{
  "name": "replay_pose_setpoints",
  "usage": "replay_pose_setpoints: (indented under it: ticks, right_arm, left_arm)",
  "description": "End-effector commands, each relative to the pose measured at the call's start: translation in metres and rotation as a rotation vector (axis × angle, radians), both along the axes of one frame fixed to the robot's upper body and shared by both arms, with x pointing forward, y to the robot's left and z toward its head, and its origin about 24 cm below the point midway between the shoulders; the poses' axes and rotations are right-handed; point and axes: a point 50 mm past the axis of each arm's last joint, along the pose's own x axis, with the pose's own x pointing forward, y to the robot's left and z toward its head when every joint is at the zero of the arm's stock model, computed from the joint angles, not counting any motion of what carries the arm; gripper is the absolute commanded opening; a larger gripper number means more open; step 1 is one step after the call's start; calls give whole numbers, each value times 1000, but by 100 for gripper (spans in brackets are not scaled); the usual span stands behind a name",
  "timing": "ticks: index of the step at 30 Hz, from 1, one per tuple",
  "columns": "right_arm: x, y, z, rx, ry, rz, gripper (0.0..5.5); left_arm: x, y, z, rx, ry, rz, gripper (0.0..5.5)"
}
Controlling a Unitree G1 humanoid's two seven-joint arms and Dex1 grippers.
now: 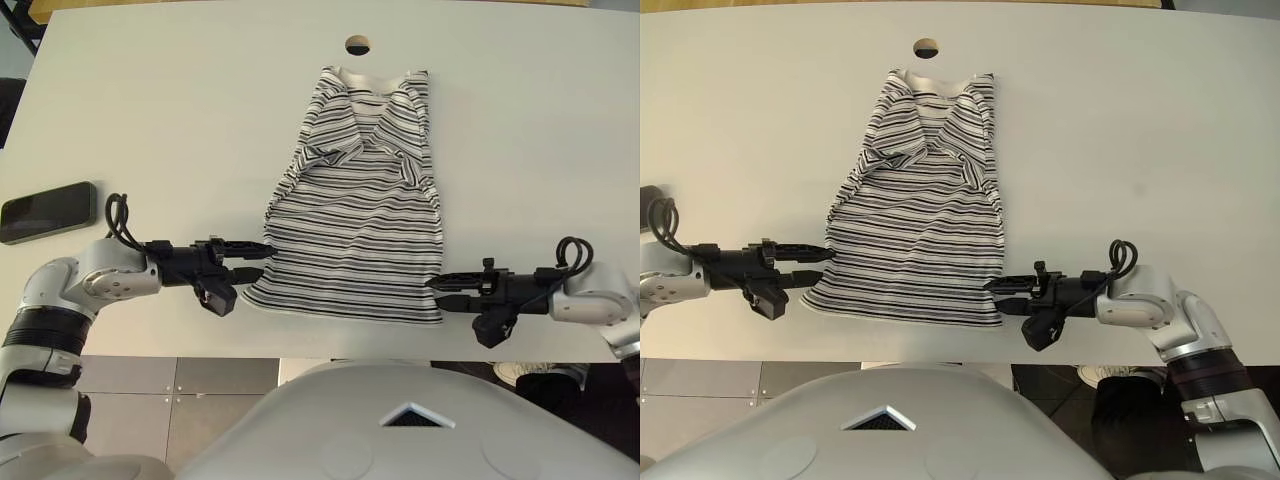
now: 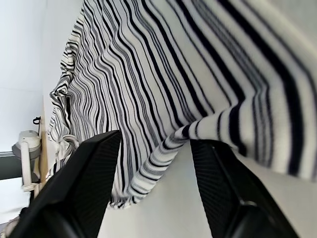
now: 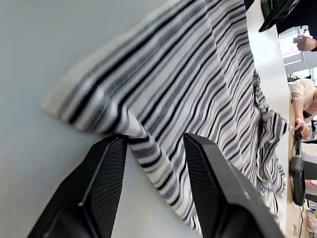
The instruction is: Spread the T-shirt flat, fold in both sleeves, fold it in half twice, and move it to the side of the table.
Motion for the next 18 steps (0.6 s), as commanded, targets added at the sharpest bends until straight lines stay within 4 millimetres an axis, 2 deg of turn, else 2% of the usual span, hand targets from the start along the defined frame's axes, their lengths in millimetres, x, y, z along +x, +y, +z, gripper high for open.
replay_pose_setpoints:
  ticks: [1,11,15,18]
  right_arm:
    - [-12,-1,-9,-72,72,27,214]
    - [-11,2,-7,-50,91,21,16]
    - [-11,1,-7,-14,124,-20,10]
    - [-17,2,-4,57,297,-124,10]
  left_arm:
    - [-19,4,-15,145,143,-46,228]
    - [-17,-6,-4,148,177,-61,48]
    - [-16,-30,16,-69,275,10,14]
    - [-21,-39,27,-163,487,74,14]
